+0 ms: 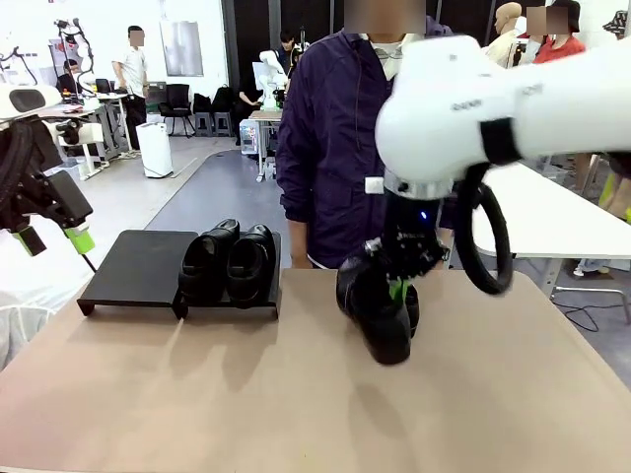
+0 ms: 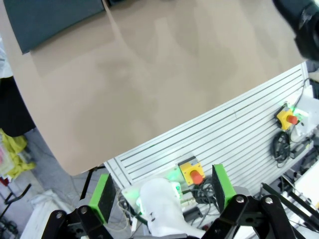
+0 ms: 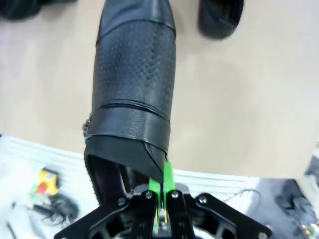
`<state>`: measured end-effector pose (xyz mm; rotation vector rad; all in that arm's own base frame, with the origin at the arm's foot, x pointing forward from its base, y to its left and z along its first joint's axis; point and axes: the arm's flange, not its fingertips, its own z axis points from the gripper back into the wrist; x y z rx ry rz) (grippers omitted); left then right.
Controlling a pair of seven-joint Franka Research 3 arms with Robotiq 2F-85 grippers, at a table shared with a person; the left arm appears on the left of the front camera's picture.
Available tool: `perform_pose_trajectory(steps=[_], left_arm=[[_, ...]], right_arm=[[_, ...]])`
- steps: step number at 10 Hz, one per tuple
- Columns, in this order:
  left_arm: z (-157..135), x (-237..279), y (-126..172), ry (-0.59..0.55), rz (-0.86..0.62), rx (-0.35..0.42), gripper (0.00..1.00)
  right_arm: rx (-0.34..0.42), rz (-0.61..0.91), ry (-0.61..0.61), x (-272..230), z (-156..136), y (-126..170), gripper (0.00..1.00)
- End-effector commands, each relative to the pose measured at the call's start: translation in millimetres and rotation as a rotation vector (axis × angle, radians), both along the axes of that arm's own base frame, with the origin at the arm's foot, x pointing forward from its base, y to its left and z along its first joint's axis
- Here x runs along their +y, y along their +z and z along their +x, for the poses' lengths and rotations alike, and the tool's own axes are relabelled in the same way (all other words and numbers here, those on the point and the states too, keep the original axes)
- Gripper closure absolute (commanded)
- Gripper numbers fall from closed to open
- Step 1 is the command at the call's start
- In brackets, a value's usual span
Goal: Organize the shoes by placing them on the stand.
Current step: Pick up one Shoe and place it in the middle of the table.
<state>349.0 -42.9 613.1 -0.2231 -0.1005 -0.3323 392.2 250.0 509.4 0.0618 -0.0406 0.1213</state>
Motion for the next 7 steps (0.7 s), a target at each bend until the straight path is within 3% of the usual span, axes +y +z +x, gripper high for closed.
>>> perform_pose_trajectory(steps=[1, 2, 3, 5, 6, 7], left_arm=[[-1, 0, 0, -0.003, -0.017, 0.0, 0.0], [-1, 0, 0, -0.003, -0.017, 0.0, 0.0], [-1, 0, 0, -0.003, -0.017, 0.0, 0.0], [-1, 0, 0, -0.003, -0.017, 0.0, 0.0], [-1, 0, 0, -0.003, -0.017, 0.0, 0.0], [-1, 0, 0, -0.003, -0.017, 0.0, 0.0]], right_arm=[[0.042, 0.116, 0.017, -16, 7, -22, 1.0], [0.093, 0.077, -0.097, -17, 49, -28, 1.0], [0.021, 0.043, 0.0, -9, -9, -15, 1.0], [0.021, 0.043, 0.0, -9, -9, -15, 1.0], [0.061, 0.047, -0.027, -15, 5, -33, 1.0], [0.037, 0.072, -0.068, -5, -8, -36, 1.0]])
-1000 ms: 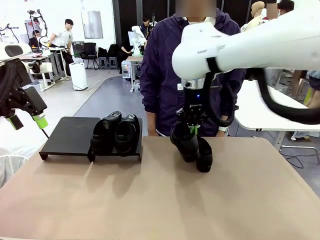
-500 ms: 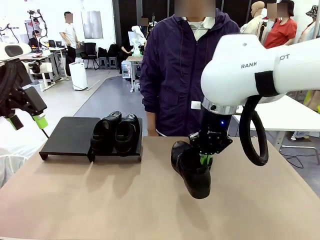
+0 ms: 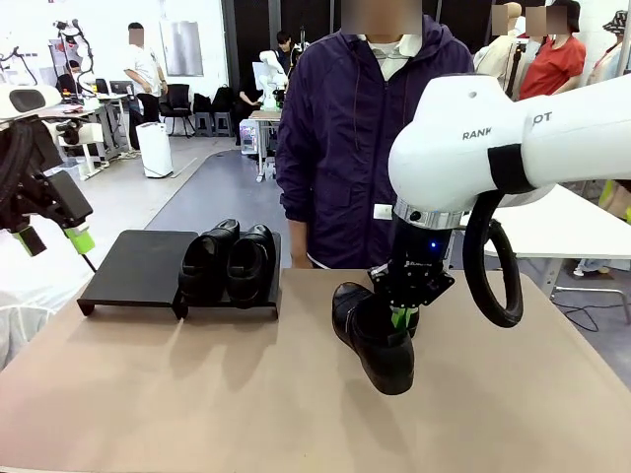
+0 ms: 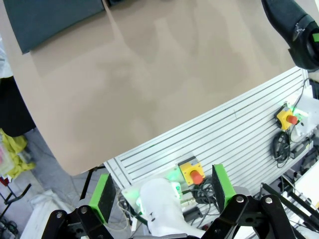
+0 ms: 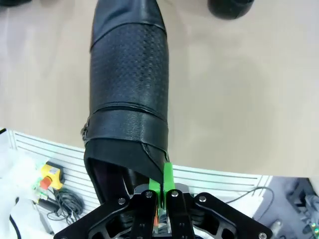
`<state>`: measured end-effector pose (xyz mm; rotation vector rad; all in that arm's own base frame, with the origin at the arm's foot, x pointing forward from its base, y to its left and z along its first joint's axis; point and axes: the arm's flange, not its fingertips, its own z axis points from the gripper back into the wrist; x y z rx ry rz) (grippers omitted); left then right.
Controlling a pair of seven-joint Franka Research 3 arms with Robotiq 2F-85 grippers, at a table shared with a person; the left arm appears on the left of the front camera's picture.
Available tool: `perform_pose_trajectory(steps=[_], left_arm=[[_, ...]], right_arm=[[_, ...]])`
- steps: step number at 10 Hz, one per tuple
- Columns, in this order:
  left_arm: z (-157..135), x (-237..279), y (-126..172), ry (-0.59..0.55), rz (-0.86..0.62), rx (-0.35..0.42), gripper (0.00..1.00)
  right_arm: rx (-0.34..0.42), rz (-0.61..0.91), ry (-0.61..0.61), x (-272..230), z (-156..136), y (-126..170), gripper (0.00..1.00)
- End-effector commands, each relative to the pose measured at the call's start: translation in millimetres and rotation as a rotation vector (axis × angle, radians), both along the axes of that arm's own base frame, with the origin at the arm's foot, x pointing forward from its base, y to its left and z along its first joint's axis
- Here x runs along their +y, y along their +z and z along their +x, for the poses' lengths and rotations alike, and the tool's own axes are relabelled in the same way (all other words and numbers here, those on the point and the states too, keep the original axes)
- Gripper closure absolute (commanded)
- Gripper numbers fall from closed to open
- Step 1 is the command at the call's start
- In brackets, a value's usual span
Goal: Organize the shoes by placing them on the stand.
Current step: Pick up one Shoe and place it in the middle of the table.
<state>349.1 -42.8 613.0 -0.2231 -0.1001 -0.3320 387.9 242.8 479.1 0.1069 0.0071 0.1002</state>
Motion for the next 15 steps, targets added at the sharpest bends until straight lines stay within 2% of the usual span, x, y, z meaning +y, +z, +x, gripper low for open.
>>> perform_pose_trajectory(steps=[1, 3, 4, 5, 6, 8, 11, 15], left_arm=[[-1, 0, 0, -0.004, -0.017, -0.001, 0.0], [-1, 0, 0, -0.004, -0.017, -0.001, 0.0], [-1, 0, 0, -0.004, -0.017, -0.001, 0.0], [-1, 0, 0, -0.004, -0.017, -0.001, 0.0], [-1, 0, 0, -0.004, -0.017, -0.001, 0.0], [-1, 0, 0, -0.004, -0.017, -0.001, 0.0], [-1, 0, 0, -0.004, -0.017, -0.001, 0.0], [-1, 0, 0, -0.004, -0.017, -0.001, 0.0]], right_arm=[[-0.059, 0.019, -0.096, 20, -40, -11, 1.0], [-0.079, 0.084, -0.123, 51, -90, -29, 1.0], [-0.098, 0.124, -0.11, 65, -106, -35, 1.0], [-0.15, 0.13, -0.128, 78, -113, -41, 1.0], [-0.186, 0.141, -0.113, 95, -113, -51, 1.0], [-0.204, 0.187, -0.117, 127, -101, -69, 1.0], [-0.164, 0.195, -0.164, 150, -77, -103, 1.0], [-0.139, 0.195, -0.165, 159, -67, -118, 1.0]])
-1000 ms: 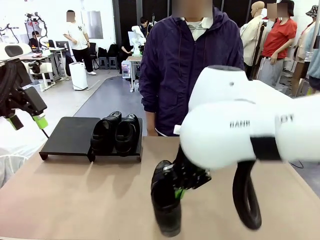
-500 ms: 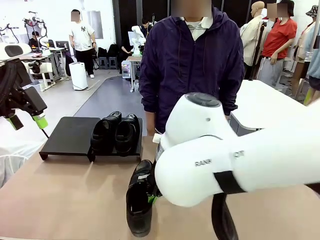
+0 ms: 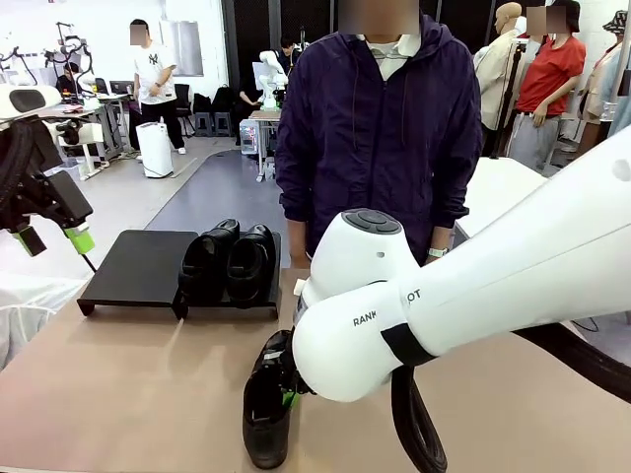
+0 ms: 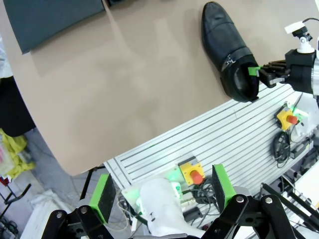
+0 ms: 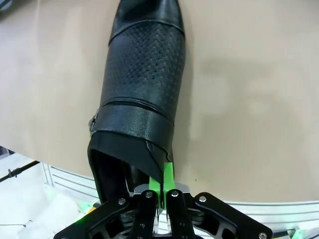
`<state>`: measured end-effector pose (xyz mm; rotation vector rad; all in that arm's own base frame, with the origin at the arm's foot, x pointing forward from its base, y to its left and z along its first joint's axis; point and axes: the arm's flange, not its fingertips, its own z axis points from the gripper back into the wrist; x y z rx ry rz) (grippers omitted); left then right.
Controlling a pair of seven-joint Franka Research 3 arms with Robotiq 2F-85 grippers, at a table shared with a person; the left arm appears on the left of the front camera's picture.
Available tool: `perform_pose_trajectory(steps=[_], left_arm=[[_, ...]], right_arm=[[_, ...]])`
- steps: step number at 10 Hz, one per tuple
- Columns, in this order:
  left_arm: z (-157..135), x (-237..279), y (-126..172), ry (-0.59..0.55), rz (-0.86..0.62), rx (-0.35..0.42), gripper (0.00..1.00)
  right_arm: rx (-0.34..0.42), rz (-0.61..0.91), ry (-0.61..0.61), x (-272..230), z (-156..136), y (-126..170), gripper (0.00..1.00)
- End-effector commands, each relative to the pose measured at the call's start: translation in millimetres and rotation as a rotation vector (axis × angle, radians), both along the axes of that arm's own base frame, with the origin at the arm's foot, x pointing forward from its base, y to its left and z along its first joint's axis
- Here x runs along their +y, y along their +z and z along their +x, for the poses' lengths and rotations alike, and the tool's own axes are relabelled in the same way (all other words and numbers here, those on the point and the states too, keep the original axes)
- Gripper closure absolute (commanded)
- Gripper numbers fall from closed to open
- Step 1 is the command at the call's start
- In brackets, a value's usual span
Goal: Organize the shoes by placing them on the stand.
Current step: Pick up one Shoe and place it in the middle of the table.
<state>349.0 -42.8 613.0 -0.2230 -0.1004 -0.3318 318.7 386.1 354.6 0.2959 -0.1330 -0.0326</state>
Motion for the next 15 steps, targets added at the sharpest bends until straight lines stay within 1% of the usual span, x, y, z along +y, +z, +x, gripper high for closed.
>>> perform_pose_trajectory(steps=[1, 2, 3, 4, 6, 9, 11, 12, 13, 14, 15], left_arm=[[-1, 0, 0, -0.004, -0.017, -0.001, 0.0], [-1, 0, 0, -0.004, -0.017, -0.001, 0.0], [-1, 0, 0, -0.004, -0.017, -0.001, 0.0], [-1, 0, 0, -0.004, -0.017, -0.001, 0.0], [-1, 0, 0, -0.004, -0.017, -0.001, 0.0], [-1, 0, 0, -0.004, -0.017, -0.001, 0.0], [-1, 0, 0, -0.004, -0.017, -0.001, 0.0], [-1, 0, 0, -0.004, -0.017, -0.001, 0.0], [-1, 0, 0, -0.004, -0.017, -0.001, 0.0], [-1, 0, 0, -0.004, -0.017, -0.001, 0.0], [-1, 0, 0, -0.004, -0.017, -0.001, 0.0]], right_arm=[[-0.009, 0.002, -0.027, 16, 3, 6, 0.87], [-0.006, -0.003, -0.028, 16, 3, 6, 0.37], [0.001, -0.005, -0.019, 17, 3, 5, 0.0], [0.019, 0.006, -0.004, 16, 3, 5, 0.0], [0.013, 0.004, -0.005, 14, 2, 10, 0.0], [-0.004, 0.003, 0.012, -7, -6, 39, 0.0], [0.041, 0.03, 0.097, -42, -5, 76, 0.0], [0.064, 0.05, 0.134, -70, -5, 102, 0.0], [0.084, 0.059, 0.168, -113, -6, 135, 0.0], [0.119, 0.077, 0.209, -159, -8, 161, 0.0], [0.173, 0.082, 0.25, -207, -10, 183, 0.0]])
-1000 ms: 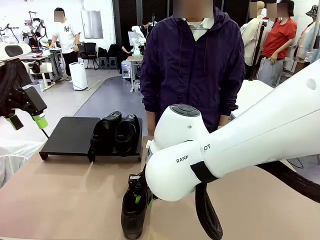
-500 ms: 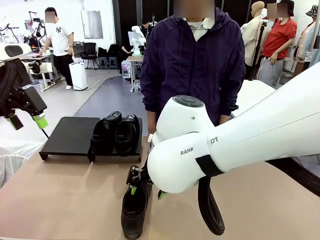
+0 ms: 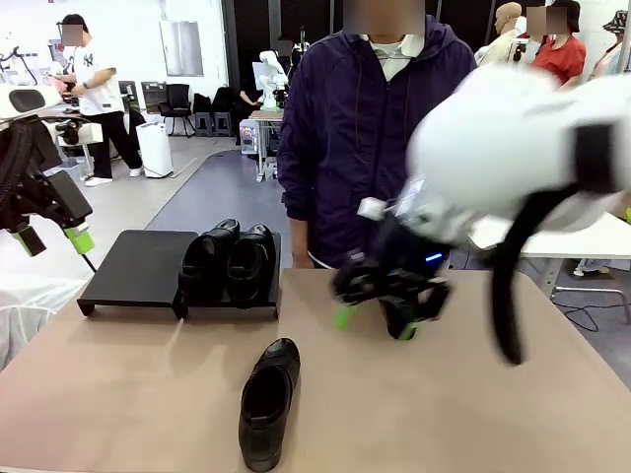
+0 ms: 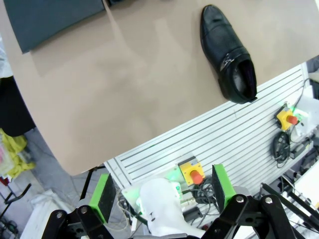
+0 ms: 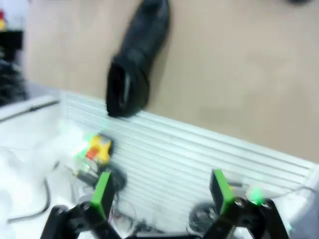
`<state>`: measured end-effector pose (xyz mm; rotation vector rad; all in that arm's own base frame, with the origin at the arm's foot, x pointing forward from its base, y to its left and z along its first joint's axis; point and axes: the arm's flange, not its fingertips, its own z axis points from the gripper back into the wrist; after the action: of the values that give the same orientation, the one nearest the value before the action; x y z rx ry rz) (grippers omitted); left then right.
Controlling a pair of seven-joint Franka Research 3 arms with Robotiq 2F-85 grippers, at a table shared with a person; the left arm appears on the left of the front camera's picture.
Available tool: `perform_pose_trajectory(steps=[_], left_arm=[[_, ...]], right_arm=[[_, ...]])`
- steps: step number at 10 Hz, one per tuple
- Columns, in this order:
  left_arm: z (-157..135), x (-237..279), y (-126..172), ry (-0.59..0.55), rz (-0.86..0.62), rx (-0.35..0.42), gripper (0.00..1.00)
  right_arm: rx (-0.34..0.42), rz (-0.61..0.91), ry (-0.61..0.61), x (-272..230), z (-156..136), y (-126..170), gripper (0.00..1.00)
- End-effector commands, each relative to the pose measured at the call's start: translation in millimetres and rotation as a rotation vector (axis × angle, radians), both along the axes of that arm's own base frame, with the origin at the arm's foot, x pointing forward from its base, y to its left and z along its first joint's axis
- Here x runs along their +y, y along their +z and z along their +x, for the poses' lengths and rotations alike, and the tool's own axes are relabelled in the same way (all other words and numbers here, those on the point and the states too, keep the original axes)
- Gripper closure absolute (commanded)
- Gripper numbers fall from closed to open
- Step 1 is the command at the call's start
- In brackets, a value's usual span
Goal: Organize the shoes by placing them on the stand.
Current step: Pick up one Shoe and place it in the middle of the table.
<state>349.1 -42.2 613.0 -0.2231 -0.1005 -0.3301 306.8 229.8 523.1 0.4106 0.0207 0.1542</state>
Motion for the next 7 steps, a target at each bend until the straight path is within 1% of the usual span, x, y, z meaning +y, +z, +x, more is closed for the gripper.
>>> perform_pose_trajectory(steps=[1, 2, 3, 4, 5, 6, 7], left_arm=[[-1, 0, 0, -0.006, -0.017, -0.001, 0.0], [-1, 0, 0, -0.006, -0.017, -0.001, 0.0], [-1, 0, 0, -0.006, -0.017, -0.001, 0.0], [-1, 0, 0, -0.006, -0.017, -0.001, 0.0], [-1, 0, 0, -0.006, -0.017, -0.001, 0.0], [-1, 0, 0, -0.006, -0.017, -0.001, 0.0], [-1, 0, 0, -0.006, -0.017, -0.001, 0.0]], right_arm=[[0.061, -0.02, 0.05, -99, -3, 32, 0.0], [0.076, -0.046, 0.018, -151, -8, 44, 0.0], [0.079, -0.027, -0.03, -194, -14, 51, 0.0], [0.048, 0.045, -0.12, -226, -22, 53, 0.0], [0.007, 0.038, -0.217, -240, -29, 49, 0.0], [-0.059, 0.028, -0.266, -233, -29, 41, 0.0], [0.064, 0.031, -0.154, -245, -34, 54, 0.0]])
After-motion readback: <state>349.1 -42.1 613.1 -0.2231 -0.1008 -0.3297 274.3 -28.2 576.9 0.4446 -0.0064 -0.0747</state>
